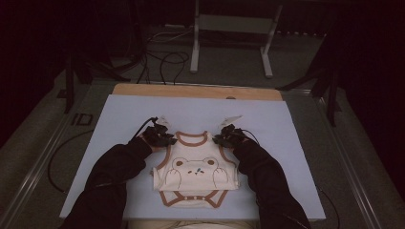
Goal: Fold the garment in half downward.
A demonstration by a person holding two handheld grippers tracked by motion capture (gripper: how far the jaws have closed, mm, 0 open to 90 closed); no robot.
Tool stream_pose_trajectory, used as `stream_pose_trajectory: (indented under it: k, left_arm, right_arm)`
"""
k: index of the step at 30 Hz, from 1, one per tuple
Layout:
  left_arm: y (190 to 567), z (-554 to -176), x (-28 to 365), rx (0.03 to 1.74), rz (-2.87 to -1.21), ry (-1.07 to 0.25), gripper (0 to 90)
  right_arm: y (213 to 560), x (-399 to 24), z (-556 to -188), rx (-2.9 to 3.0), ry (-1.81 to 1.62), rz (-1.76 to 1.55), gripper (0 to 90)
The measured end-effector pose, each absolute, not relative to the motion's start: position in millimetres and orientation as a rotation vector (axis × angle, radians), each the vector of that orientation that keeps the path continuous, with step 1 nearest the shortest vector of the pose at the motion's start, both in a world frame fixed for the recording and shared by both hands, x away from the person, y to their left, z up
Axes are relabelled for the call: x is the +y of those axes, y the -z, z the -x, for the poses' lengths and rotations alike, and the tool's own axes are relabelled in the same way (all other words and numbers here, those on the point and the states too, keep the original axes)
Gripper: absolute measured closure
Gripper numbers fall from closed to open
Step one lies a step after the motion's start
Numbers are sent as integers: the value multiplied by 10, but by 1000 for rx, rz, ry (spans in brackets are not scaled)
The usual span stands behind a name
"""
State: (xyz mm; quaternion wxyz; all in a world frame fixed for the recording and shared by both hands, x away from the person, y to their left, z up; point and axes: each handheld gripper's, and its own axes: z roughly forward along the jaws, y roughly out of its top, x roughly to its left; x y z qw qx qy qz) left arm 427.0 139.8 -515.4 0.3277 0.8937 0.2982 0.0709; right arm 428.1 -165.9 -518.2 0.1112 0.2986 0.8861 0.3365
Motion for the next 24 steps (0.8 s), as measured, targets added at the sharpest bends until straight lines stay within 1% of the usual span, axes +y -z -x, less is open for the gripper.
stream_pose_trajectory:
  k: [1,3,7,13,19,24]
  left_arm:
    - [5153,-4265,1385,783,-2338,-166,822]
    - [5148,-4268,1378,783,-2343,-151,850]
    - [5150,-4265,1377,776,-2341,-144,868]
    - [5118,-4266,1372,753,-2335,-113,877]
    - [4978,-4258,1387,714,-2295,-147,877]
    - [4877,-4256,1408,714,-2255,-173,877]
  right_arm:
    - [5182,-1655,-4279,2603,-988,-882,814]
    - [5179,-1654,-4280,2607,-988,-889,820]
    - [5181,-1649,-4272,2598,-987,-890,829]
    - [5152,-1651,-4273,2590,-1000,-892,831]
    - [5011,-1663,-4273,2559,-1037,-881,831]
    - [4906,-1676,-4273,2532,-1060,-872,831]
